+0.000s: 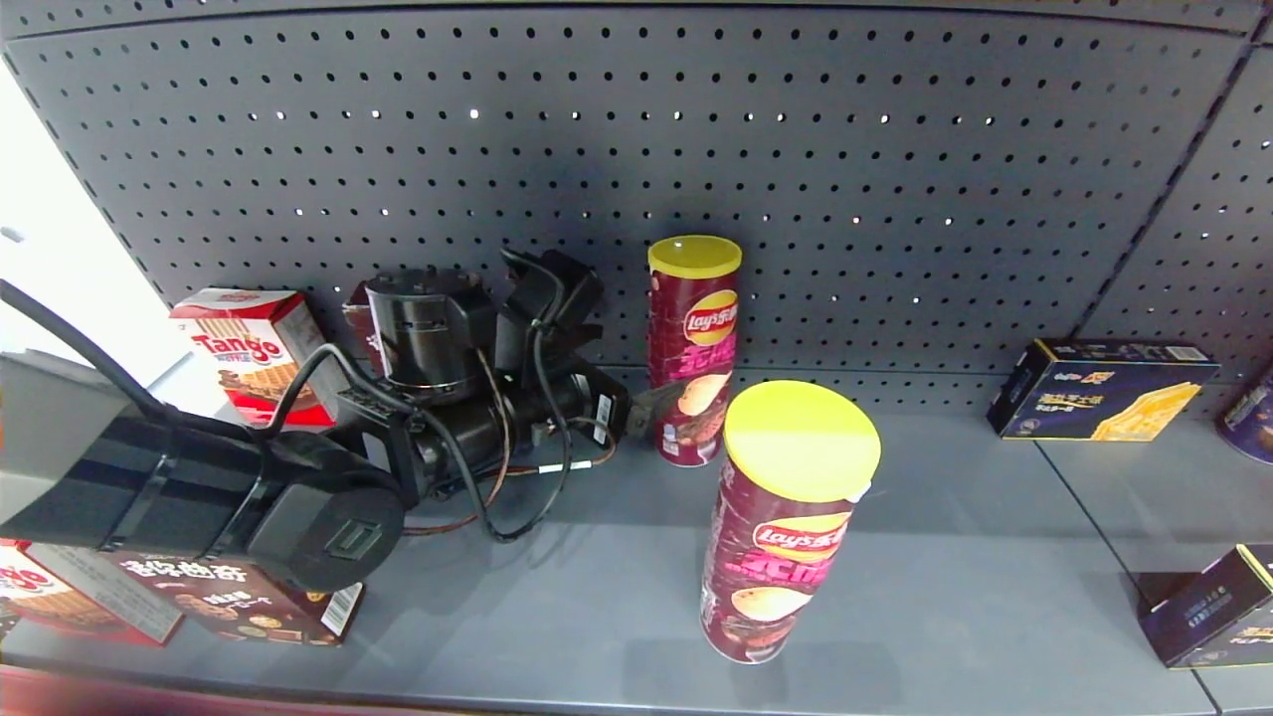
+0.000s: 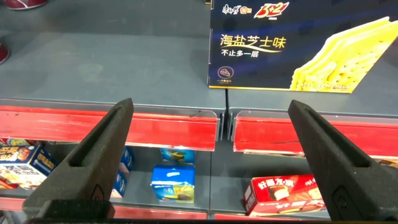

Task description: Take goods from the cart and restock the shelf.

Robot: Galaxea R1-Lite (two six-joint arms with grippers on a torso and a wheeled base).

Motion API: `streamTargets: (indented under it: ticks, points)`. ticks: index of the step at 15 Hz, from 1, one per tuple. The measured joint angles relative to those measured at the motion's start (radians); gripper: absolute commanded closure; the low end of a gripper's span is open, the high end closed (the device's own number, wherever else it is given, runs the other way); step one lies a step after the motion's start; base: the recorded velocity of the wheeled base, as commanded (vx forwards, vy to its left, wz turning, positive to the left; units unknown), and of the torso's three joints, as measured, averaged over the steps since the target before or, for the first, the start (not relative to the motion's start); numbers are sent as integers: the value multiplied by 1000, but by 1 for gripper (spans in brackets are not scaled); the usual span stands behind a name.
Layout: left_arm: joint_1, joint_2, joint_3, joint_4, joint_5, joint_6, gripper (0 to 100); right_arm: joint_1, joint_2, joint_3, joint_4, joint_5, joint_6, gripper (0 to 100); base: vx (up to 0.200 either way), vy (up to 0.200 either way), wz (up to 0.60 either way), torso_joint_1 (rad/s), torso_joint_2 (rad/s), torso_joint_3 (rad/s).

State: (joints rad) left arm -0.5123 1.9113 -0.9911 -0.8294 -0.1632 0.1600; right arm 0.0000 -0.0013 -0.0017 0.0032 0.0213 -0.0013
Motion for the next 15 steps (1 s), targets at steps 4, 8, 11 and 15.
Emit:
streamTargets:
  ticks: [4, 8, 11, 15]
  points:
    - [4, 15, -2, 2, 22, 0, 0, 0, 0, 0, 0, 0, 0, 0, 0, 0, 0, 0, 0, 0]
    - [7, 18, 1, 1, 29, 0, 0, 0, 0, 0, 0, 0, 0, 0, 0, 0, 0, 0, 0, 0]
    - [8, 17, 3, 0, 29, 0, 0, 0, 0, 0, 0, 0, 0, 0, 0, 0, 0, 0, 0, 0]
    - [2, -6, 13, 1, 33, 0, 0, 0, 0, 0, 0, 0, 0, 0, 0, 0, 0, 0, 0, 0]
